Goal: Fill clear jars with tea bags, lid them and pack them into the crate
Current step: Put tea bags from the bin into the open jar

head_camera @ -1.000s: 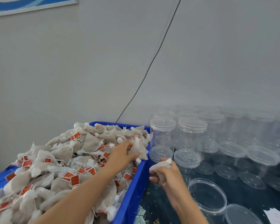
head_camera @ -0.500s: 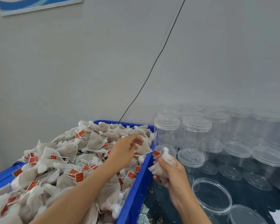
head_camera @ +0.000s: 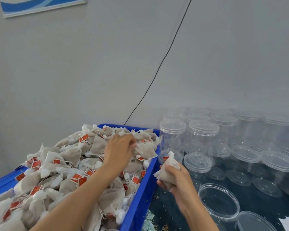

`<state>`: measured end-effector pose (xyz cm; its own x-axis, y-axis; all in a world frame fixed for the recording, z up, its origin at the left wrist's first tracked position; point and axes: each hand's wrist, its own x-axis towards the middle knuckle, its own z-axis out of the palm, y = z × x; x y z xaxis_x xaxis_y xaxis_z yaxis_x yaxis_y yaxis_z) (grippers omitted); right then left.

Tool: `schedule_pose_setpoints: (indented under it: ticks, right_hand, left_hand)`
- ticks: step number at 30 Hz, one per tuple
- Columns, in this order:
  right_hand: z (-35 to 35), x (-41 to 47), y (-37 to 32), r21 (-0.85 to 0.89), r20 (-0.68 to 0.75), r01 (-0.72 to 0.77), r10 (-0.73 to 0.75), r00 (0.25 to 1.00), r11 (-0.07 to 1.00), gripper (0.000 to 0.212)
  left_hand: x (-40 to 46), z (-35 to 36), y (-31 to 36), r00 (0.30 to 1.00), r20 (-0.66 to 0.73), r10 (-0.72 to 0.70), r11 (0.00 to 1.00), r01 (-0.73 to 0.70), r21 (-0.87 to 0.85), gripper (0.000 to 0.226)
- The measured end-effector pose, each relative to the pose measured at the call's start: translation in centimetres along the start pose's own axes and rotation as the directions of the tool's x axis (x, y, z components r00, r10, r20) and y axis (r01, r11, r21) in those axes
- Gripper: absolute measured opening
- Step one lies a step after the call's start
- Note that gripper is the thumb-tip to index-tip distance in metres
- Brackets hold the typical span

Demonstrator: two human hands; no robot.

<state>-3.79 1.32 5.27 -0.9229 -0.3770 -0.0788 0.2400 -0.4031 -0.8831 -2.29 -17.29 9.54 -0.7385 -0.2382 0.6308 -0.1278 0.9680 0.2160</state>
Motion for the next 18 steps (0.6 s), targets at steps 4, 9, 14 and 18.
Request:
schedule_pose_setpoints:
  ticks: [4, 9, 14, 18]
  right_hand:
    - [0.4, -0.2, -0.1, 0.017, 0.102, 0.039, -0.041, 0.994, 0.999, 0.039]
    - [0.6, -0.6, -0.2, -0.137, 0.137, 0.09, -0.071, 0.988, 0.986, 0.044]
    - [0.2, -0.1, -0.1, -0.154, -0.045, 0.071, -0.079, 0.996, 0.985, 0.023]
    - [0.3, 0.0, -0.1, -0.154, -0.067, 0.059, -0.07, 0.995, 0.986, 0.031]
  left_hand:
    - [-0.9, -0.6, 3.1, 0.944, 0.272, 0.188, 0.893, -0.049, -0.448, 0.008]
    - [-1.5, 0.0, 4.0, 0.898, 0.349, 0.268, 0.67, 0.087, -0.738, 0.013]
    - [0.1, 2.0, 1.0, 0.963, 0.267, -0.045, 0.863, 0.172, -0.475, 0.028]
    - [0.2, 4.5, -0.7, 0.898, 0.438, 0.04, 0.999, -0.036, -0.018, 0.048]
